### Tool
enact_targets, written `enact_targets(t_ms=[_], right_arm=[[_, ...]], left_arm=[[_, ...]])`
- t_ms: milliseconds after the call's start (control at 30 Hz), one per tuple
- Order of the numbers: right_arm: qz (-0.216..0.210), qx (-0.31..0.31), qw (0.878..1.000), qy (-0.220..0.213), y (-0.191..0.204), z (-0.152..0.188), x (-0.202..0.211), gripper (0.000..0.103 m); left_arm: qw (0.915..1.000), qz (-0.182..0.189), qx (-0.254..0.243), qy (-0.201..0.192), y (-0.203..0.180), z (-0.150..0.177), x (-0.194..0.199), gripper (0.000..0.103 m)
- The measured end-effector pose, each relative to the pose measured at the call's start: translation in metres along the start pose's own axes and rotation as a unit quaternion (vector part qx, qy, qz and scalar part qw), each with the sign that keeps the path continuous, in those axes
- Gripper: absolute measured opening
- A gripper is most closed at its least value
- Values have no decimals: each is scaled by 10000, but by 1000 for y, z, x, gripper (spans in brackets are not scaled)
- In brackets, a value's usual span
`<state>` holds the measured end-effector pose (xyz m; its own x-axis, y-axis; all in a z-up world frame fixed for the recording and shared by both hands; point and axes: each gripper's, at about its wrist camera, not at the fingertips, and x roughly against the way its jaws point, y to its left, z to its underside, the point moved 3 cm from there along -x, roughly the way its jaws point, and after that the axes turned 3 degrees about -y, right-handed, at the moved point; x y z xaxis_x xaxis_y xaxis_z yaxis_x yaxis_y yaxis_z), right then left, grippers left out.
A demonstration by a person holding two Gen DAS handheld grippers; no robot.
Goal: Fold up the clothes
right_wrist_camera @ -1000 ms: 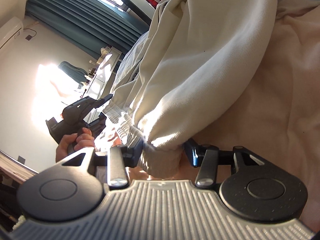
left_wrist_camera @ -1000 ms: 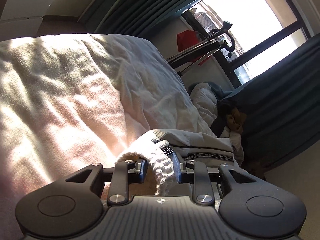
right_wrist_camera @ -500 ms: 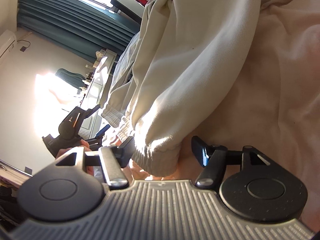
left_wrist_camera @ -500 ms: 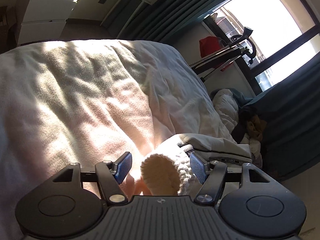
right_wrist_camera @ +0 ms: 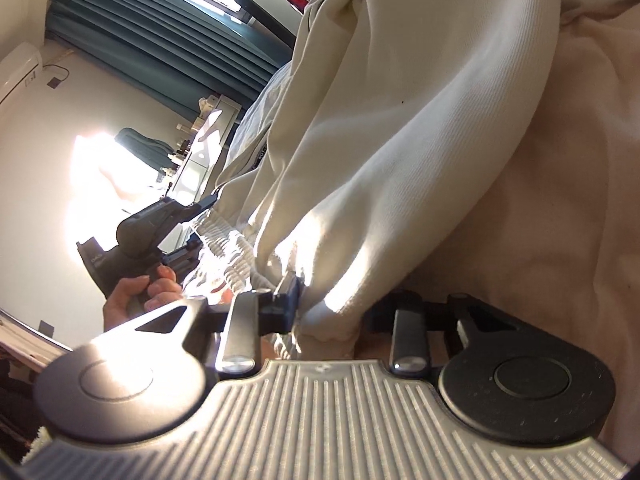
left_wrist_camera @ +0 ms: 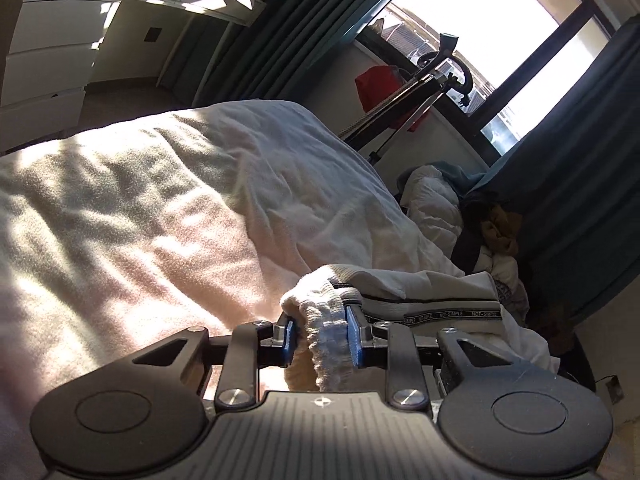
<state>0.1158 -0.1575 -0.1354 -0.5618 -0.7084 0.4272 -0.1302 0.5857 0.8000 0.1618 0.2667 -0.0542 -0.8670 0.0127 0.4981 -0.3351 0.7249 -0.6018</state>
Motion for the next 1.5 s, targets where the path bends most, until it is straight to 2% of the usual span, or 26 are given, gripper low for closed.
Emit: enact_targets(t_ms=[100,267,500,633,700,833,900,967,1033,1133,1233,1267,1300,1333,1367,1400,1500], right_arm=[[-118,184,9997,-121,24,-2,6,15],[-678,419,9967,-180,86,1,-14,12],[-1631,836,9830,93,179,20,-85,11],[-1864,946,9774,307,194,36,-128,10],[-1895,948,9764,425,193,41,-152,10],[-1600,1006,9779,894,173,59,-203,10],[-1402,1016,9782,1148,158,67,-218,10],[-1458,819,9770,1325,149,67,-221,10],[-1555,727,9742,1463,145,65,-220,10],[-1440,1016,9729,1499,151,62,-210,12],[-1224,1193,9740,1489,157,63,-192,14],[-1108,1310,9744,1454,161,64,-183,19],[-991,1431,9745,1417,165,64,-174,32],[-906,1535,9744,1371,163,64,-162,40],[-880,1620,9739,1321,166,62,-153,55],[-861,1703,9734,1271,169,59,-143,66],[-752,1957,9722,1042,178,53,-109,75]], left_arm=[[9998,194,73,-52,-14,-30,7,20],[9994,186,23,-291,-27,-107,12,17],[9977,-141,-518,-408,-23,-208,-3,17],[9963,-426,-673,-334,6,-239,-36,17],[9947,-620,-798,-198,31,-239,-62,18],[9936,-937,-612,173,89,-217,-114,19],[9944,-912,-506,159,106,-210,-124,20],[9960,-806,-380,100,116,-207,-126,21],[9957,-760,-521,66,114,-206,-119,23],[9949,-820,-587,36,109,-205,-101,39],[9946,-897,-518,-110,98,-204,-71,44],[9944,-885,-551,-197,92,-203,-59,52],[9938,-883,-609,-285,84,-201,-44,64],[9928,-923,-679,-338,77,-198,-33,68],[9916,-978,-767,-365,69,-194,-22,71],[9906,-1010,-842,-370,60,-190,-12,71],[9895,-958,-1039,-291,28,-169,15,71]])
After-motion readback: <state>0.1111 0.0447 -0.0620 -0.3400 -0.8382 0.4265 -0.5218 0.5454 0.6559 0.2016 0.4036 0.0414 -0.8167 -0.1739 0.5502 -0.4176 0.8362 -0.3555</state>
